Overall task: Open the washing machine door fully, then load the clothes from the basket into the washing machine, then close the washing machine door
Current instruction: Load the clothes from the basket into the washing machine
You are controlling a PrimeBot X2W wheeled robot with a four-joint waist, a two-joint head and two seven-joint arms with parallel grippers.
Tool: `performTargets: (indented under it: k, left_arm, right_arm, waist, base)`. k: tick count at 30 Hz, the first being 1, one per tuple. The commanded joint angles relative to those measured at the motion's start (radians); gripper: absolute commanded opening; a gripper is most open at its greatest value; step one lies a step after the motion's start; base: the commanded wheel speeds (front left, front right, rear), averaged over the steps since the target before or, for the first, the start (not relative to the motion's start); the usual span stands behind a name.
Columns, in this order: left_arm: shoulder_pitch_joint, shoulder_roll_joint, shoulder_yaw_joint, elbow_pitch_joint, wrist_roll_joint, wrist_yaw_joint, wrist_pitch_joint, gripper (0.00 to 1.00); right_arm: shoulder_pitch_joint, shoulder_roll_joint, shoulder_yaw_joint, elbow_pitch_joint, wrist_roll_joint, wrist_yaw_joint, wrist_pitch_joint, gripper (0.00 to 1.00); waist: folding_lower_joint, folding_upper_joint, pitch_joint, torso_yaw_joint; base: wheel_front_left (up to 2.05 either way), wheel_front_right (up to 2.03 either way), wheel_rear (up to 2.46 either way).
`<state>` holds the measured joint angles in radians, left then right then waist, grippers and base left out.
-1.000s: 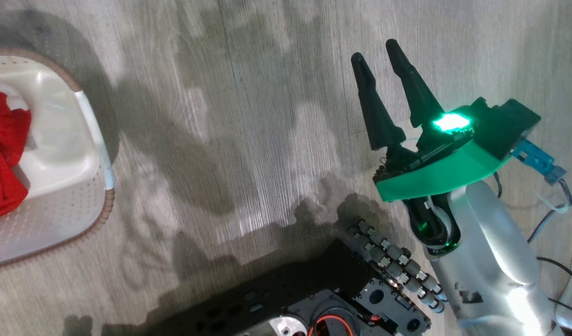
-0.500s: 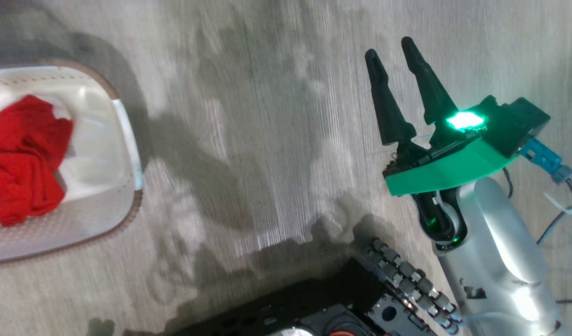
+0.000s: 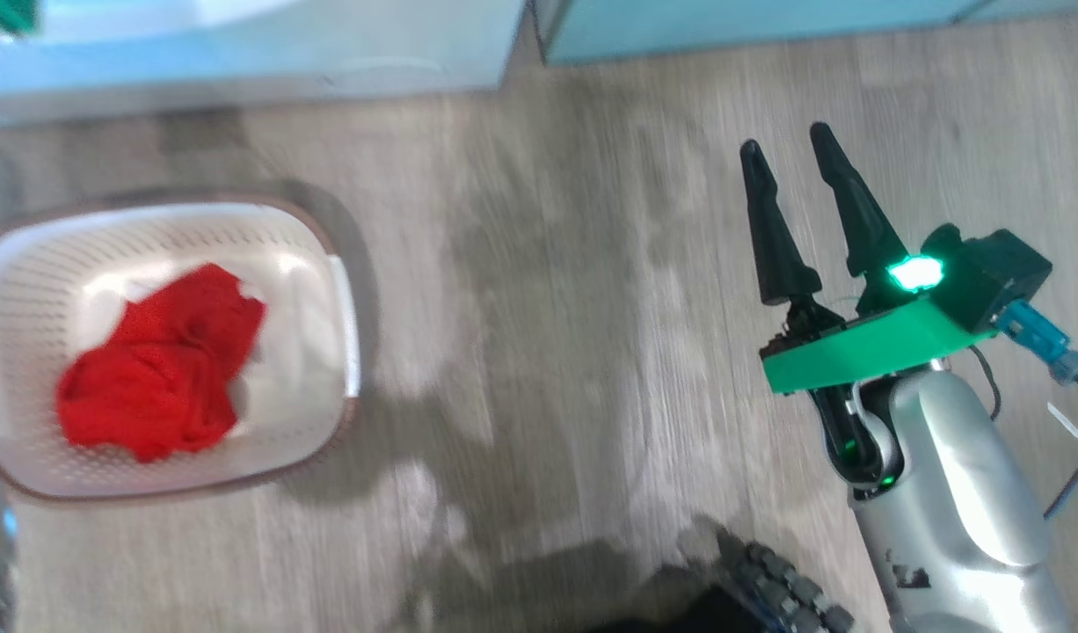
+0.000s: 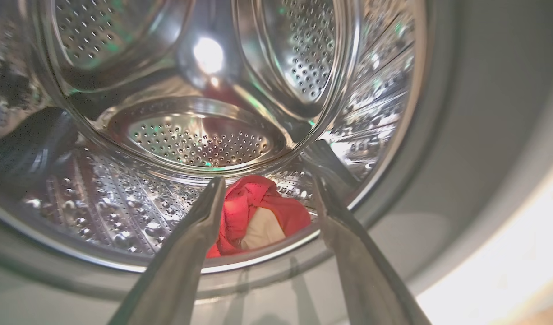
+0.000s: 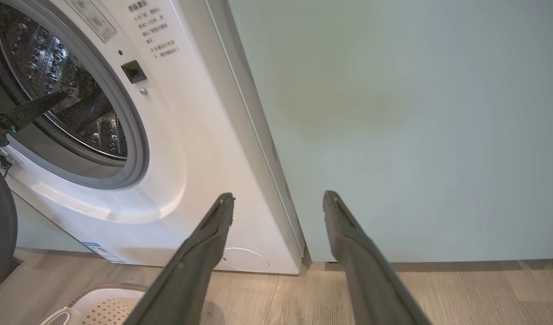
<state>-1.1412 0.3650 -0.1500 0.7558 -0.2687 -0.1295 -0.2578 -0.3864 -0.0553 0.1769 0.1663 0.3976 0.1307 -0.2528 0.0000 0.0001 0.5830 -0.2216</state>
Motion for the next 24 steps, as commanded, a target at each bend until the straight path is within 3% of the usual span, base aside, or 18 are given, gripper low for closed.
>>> performTargets:
  k: [1,12,24]
  left_arm:
    - [0.012,0.036,0.033,-0.048,-0.01,0.0,-0.004,1.0]
    - [0.414,-0.035,0.089,-0.276,0.018,0.013,-0.004,1.0]
    - [0.825,-0.218,0.147,-0.528,0.107,0.061,-0.004,1.0]
  right_arm:
    - [0.022,0.005,0.011,-0.025,-0.012,0.0,-0.009,1.0]
    - [0.096,0.005,-0.024,0.0,-0.046,0.0,-0.009,1.0]
    - [0.192,0.004,-0.041,0.017,-0.053,0.0,-0.009,1.0]
  waist:
    - [0.0,-0.0001,-0.084,0.05]
    - [0.0,-0.0001,-0.285,0.11]
    - [0.0,-0.0001,-0.447,0.158]
  base:
    - [0.0,0.0,0.0]
    - [0.0,0.0,0.0]
    - [0.0,0.0,0.0]
